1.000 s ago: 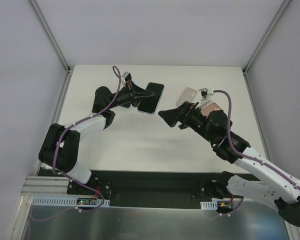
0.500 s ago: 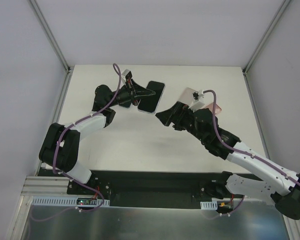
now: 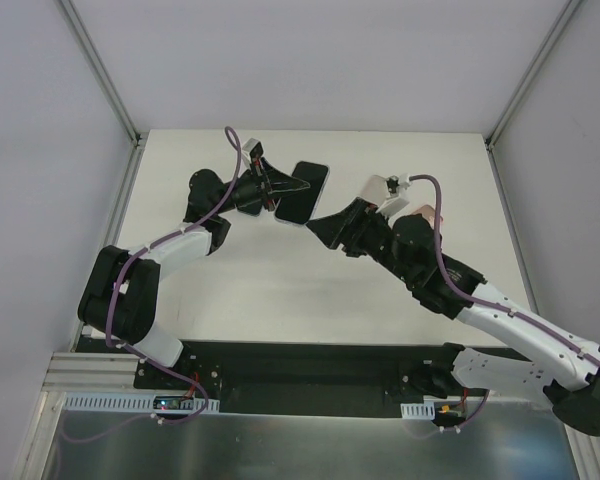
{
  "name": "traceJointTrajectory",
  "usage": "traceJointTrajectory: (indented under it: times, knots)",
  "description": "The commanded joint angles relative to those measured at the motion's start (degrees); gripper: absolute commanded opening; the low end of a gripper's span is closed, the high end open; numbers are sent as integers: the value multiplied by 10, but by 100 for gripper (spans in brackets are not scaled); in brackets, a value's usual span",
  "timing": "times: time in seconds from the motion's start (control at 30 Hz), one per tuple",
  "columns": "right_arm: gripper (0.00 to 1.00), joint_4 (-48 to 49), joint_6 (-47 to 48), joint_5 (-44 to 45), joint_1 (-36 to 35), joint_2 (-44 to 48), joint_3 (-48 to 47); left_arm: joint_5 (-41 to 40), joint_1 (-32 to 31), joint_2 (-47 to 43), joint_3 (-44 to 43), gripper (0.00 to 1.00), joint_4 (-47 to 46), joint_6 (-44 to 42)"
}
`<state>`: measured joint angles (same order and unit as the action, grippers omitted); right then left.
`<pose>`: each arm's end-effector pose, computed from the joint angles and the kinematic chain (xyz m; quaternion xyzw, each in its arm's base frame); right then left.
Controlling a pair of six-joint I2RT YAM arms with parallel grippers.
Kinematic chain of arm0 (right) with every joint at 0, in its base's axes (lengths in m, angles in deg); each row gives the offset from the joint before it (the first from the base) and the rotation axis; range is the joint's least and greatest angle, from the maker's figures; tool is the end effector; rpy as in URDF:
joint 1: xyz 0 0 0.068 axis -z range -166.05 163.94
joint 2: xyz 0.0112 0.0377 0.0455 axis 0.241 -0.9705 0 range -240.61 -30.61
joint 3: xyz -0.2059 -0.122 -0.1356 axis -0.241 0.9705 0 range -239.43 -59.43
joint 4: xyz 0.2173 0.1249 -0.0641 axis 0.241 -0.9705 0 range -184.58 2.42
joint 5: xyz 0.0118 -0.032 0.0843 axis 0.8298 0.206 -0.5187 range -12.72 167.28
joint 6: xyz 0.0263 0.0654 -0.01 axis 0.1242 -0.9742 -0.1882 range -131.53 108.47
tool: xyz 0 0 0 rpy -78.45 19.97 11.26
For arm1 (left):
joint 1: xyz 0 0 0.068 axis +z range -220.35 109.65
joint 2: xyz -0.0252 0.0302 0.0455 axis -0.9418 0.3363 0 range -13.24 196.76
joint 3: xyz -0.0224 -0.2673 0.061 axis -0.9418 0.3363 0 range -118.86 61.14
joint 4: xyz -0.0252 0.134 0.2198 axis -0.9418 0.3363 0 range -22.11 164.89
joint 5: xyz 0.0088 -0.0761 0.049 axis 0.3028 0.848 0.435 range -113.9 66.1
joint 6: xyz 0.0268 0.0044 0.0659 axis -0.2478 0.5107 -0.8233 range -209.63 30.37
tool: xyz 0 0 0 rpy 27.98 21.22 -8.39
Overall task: Take the phone out of the phone case
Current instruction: Remove the phone case from the phone.
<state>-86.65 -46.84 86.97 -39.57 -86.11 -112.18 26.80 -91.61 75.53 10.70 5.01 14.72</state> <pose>0.1538 0.1915 0.3772 -0.0552 0.7160 0.4418 0.5377 0.3026 -0.1664 0.3230 -0.0545 0.6045 -0.7820 0.1416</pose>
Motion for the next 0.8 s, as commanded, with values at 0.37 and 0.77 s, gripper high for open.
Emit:
traceJointTrajectory:
  times: [0.37,0.77]
  knots:
    - [57,263,-23,-128,10,-17,61,-38,8,-23,20,0,-103,122]
    - [47,247,-43,-104,13,-21,71,-42,12,-46,21,0,-96,119]
